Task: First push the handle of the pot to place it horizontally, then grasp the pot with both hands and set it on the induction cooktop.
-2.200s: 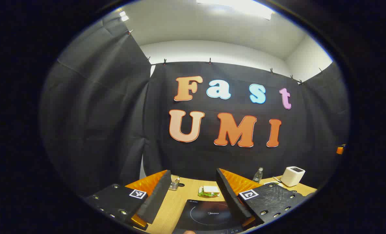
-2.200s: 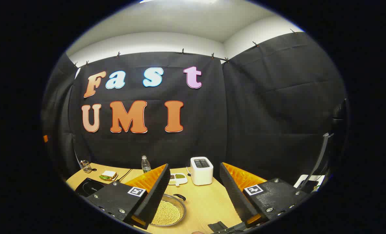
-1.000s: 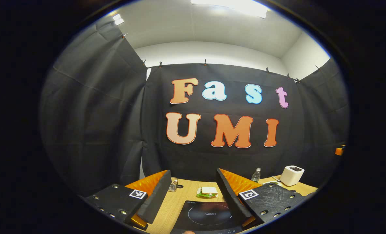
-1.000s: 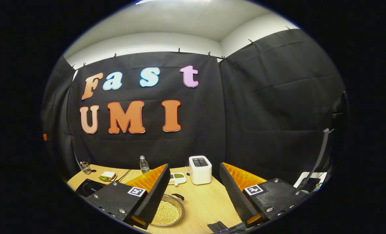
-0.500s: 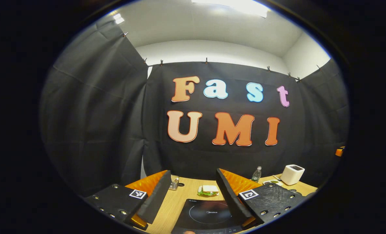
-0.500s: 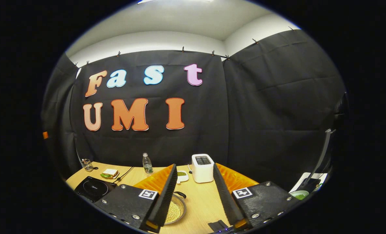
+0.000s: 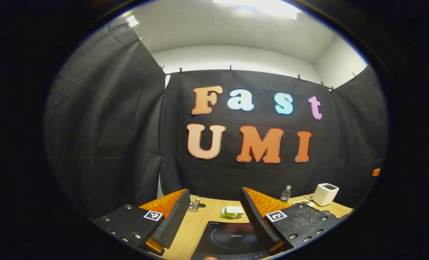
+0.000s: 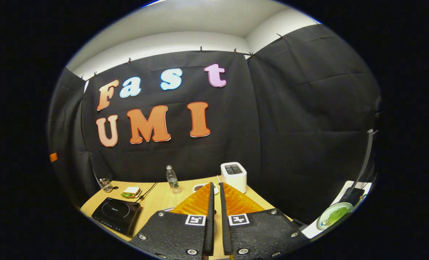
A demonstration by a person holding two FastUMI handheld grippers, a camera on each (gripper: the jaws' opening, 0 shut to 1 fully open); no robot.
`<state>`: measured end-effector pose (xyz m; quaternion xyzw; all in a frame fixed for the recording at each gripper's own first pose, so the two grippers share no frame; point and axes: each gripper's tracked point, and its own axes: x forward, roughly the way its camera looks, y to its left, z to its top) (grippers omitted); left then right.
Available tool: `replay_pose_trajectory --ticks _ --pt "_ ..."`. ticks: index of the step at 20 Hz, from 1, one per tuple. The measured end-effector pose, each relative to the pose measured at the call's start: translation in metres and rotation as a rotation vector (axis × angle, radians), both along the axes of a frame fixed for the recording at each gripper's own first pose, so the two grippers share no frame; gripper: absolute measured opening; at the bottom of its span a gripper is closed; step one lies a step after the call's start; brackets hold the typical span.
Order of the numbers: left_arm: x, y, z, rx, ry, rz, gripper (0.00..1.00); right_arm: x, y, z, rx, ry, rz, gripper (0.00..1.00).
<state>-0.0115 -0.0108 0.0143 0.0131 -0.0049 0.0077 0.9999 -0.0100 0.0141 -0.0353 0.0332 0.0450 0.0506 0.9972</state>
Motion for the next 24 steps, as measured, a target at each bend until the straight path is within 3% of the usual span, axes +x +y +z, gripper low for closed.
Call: replay_pose_trajectory --ticks 2,4,7,16,24 --pt "0.000 0.000 0.000 -0.001 0.001 -0.003 0.87 0.000 0.005 -0.004 -0.024 0.008 0.023 0.08" --pt "0.000 0.000 0.000 -0.006 0.004 -0.008 0.88 -0.005 0.017 -0.015 -0.048 0.019 0.063 0.00" --pt "0.002 0.002 -0.001 -0.014 0.015 -0.016 0.88 -0.009 0.036 -0.033 -0.101 0.038 0.124 0.00" --pt "0.000 0.001 0.001 -0.019 0.036 -0.051 0.88 -0.040 0.102 -0.125 -0.093 0.289 0.357 0.00" --pt "0.003 0.001 -0.002 -0.015 0.055 -0.059 0.88 -0.067 0.139 -0.180 -0.127 0.432 0.482 0.00"
